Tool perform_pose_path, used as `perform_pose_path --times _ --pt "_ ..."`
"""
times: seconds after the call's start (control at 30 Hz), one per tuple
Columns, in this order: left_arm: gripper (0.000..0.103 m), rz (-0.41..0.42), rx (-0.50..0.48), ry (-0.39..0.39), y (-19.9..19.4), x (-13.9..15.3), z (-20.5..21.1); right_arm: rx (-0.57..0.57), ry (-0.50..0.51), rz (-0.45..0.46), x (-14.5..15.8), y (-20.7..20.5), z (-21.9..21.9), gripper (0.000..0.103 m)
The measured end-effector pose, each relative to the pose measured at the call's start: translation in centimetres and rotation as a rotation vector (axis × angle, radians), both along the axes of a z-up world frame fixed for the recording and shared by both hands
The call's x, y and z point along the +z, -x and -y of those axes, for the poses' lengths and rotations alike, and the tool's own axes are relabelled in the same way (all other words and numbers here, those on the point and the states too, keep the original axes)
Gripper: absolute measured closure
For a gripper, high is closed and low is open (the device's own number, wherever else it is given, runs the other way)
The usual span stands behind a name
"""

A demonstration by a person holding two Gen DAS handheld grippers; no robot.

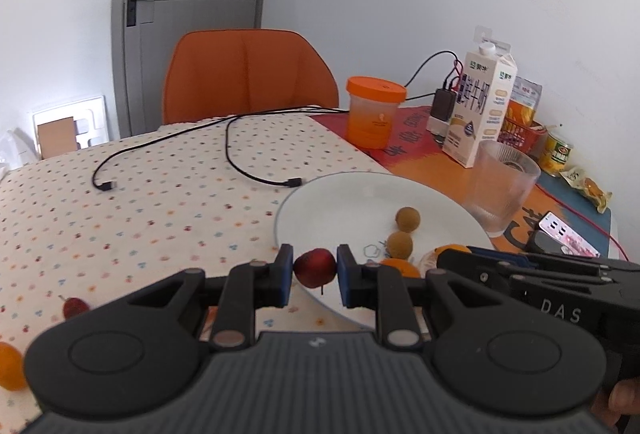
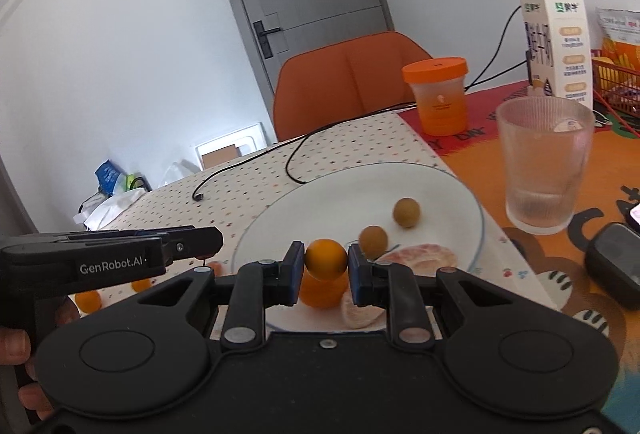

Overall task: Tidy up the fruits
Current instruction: 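Carry the plum and tangerine over the white bowl and open both tools, then move both open tools back toward the fruit left on the table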

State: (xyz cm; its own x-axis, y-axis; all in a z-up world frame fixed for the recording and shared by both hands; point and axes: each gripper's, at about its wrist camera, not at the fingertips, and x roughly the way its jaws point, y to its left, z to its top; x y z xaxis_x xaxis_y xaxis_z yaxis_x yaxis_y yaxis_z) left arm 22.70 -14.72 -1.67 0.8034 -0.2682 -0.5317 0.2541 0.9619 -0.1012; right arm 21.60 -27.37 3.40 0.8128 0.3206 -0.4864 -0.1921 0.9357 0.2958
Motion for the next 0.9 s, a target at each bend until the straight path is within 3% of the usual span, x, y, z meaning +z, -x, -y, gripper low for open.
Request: perform_pose_path --times 0.37,0.67,0.77,0.9 --pt "0.082 -0.02 -0.021 0.016 -2.0 -0.8 1.3 -0.007 0.007 0.002 -0.3 -1.4 0.3 0.081" --pt "0.075 -0.014 0.004 0.032 -1.9 -0.7 0.3 -0.01 -0.003 -0.003 -0.8 -2.7 0.1 0.081" --pt "0.067 -0.024 0.03 0.027 -1.8 -0.8 -0.5 -0.011 -0.008 0.003 -0.8 -2.9 0.0 0.08" --pt "0.042 -0.011 0.062 0.009 -0.9 -0.7 -1.8 0.004 0.013 0.041 -0.6 -2.5 -0.5 0.059"
